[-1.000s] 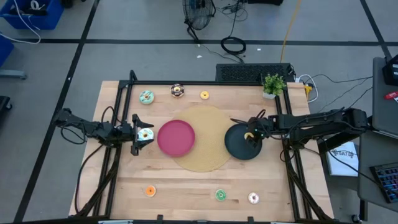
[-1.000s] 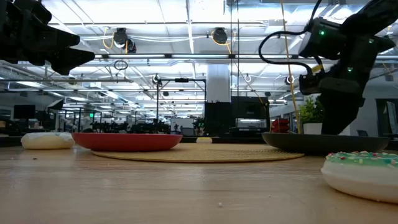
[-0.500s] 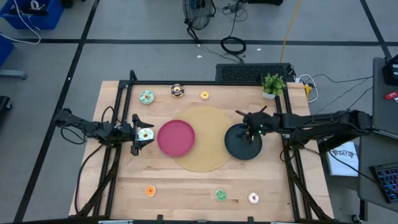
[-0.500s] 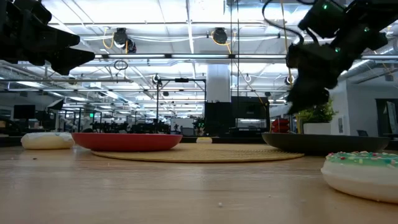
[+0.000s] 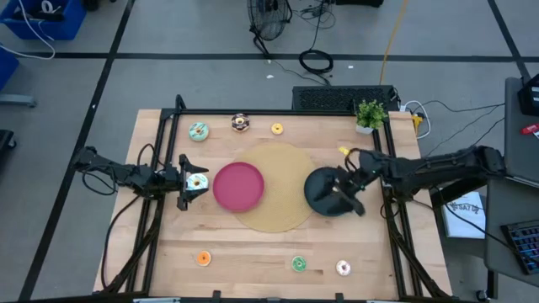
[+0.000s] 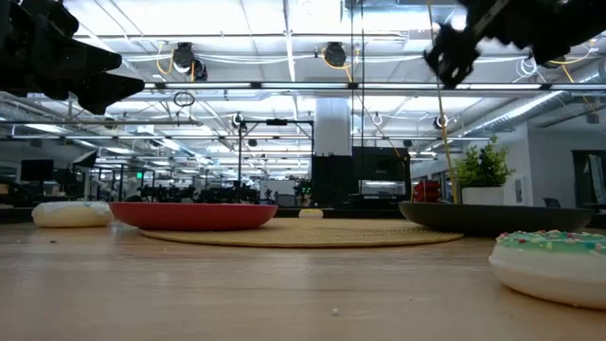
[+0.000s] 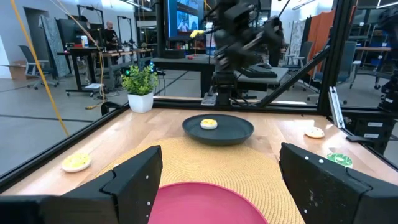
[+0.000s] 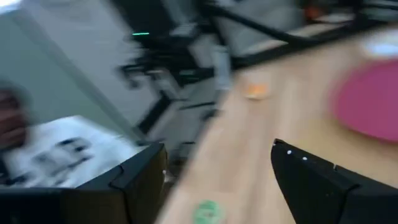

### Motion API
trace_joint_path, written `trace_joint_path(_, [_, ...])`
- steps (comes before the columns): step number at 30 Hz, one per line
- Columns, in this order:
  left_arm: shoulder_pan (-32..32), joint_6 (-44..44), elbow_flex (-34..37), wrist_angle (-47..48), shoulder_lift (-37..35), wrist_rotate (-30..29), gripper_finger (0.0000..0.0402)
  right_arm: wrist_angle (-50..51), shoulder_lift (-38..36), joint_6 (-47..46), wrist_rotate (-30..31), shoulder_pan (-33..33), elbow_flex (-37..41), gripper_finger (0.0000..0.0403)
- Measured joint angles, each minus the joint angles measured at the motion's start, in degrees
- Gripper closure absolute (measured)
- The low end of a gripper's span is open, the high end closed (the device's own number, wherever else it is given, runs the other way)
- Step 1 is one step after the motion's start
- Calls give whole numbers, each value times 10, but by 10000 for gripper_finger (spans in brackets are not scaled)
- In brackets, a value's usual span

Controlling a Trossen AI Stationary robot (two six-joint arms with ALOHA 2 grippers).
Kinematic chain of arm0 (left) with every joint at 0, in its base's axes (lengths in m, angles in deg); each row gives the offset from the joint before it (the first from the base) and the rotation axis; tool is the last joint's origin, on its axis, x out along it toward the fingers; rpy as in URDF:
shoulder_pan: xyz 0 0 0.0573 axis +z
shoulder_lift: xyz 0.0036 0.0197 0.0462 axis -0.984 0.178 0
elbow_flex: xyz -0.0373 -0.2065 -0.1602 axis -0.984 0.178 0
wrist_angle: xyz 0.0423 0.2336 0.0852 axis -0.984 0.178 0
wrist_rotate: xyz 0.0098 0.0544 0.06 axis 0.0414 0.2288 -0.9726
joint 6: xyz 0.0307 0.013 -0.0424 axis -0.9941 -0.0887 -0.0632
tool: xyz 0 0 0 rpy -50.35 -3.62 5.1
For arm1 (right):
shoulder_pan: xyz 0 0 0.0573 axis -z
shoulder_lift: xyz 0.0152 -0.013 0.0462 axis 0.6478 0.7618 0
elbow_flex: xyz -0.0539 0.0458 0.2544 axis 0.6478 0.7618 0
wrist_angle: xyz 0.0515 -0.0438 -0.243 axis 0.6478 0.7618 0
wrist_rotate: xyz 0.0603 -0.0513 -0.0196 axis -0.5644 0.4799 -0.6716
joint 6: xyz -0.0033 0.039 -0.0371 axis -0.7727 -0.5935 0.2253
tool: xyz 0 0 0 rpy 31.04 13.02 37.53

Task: Pick & Place donuts
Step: Put the small white donut on the black plate

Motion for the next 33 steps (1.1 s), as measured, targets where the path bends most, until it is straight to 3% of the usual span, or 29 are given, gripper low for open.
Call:
trace_joint_path(7, [0, 0, 0, 0, 0, 0, 82, -55, 12, -18, -22, -145, 0, 130])
trace_joint_path(13, [0, 0, 0, 0, 0, 0, 82, -134, 49, -5, 157, -279, -3, 130])
trace_joint_path(16, [0, 0, 0, 0, 0, 0, 82, -104, 69, 18, 223, -335, -37, 130])
trace_joint_path(20, [0, 0, 0, 0, 0, 0, 82, 71, 110, 32, 334, -400, -144, 133])
trace_joint_path(25, [0, 0, 0, 0, 0, 0, 82, 355, 212, -5, 461, -456, -334, 136])
trace_joint_path(29, [0, 0, 0, 0, 0, 0, 82, 562, 318, -102, 468, -469, -474, 136])
trace_joint_path(33, [0, 0, 0, 0, 0, 0, 82, 721, 401, -200, 454, -472, -541, 136])
